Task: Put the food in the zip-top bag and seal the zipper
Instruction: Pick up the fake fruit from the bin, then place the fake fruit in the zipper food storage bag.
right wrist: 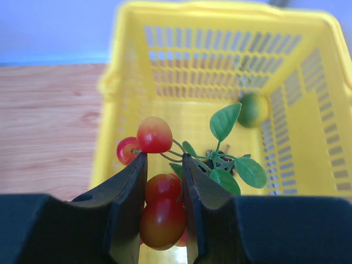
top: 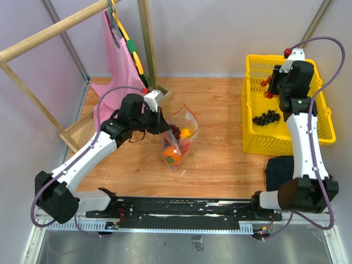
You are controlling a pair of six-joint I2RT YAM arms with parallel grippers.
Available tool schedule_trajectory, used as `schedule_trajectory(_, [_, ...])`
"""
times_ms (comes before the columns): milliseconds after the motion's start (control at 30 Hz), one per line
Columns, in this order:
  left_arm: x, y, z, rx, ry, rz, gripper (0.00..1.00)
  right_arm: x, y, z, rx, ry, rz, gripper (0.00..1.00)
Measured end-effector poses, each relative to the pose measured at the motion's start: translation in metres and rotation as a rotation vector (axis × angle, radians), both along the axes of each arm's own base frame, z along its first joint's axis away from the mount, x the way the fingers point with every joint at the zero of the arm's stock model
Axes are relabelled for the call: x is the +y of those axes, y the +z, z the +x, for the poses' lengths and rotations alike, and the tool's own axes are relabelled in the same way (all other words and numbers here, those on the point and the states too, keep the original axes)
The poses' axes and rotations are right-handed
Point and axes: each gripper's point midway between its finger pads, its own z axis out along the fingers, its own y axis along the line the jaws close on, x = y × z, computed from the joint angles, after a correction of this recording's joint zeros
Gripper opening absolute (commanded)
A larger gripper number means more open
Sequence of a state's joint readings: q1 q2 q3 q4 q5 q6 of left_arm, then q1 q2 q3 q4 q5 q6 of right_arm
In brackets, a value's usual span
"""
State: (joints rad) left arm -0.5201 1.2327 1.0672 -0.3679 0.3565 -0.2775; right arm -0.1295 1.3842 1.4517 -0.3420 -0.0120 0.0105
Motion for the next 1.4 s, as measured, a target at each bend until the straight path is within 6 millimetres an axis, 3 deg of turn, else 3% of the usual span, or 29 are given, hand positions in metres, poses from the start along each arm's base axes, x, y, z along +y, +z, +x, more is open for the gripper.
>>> schedule_trajectory(100, [0.000, 0.000, 0.000, 0.000, -0.002, -0.001, 0.00, 0.037, 0.033, -0.014, -0.088, 0.100, -0.005, 0.01])
schedule_trajectory(233, [0.000, 0.000, 0.000, 0.001, -0.003, -0.002, 0.00, 0.084, 0.057, -0.031, -0.154, 0.232, -0.015, 0.01])
schedule_trajectory(567, [-0.001, 0.000, -0.001, 0.002, -0.004, -0.002, 0.00, 0.211, 0.071, -0.077, -0.209, 0.621, -0.044, 0.01])
schedule_trajectory(800, [0.000, 0.000, -0.001, 0.002, -0.004, -0.003, 0.00, 0.287, 0.057, -0.113, -0.204, 0.856, -0.044, 0.01])
schedule_trajectory(1000, [0.000, 0.000, -0.001, 0.002, -0.003, -0.003, 0.00, 0.329, 0.042, -0.132, -0.179, 0.976, -0.038, 0.01])
schedule_trajectory(1233, [-0.001, 0.002, -0.002, 0.001, -0.006, -0.010, 0.00, 0.369, 0.005, -0.152, -0.140, 1.084, -0.038, 0.01])
schedule_trajectory(1400, [-0.001, 0.003, -0.002, 0.001, -0.008, -0.011, 0.00, 0.381, -0.030, -0.152, -0.091, 1.102, -0.045, 0.01])
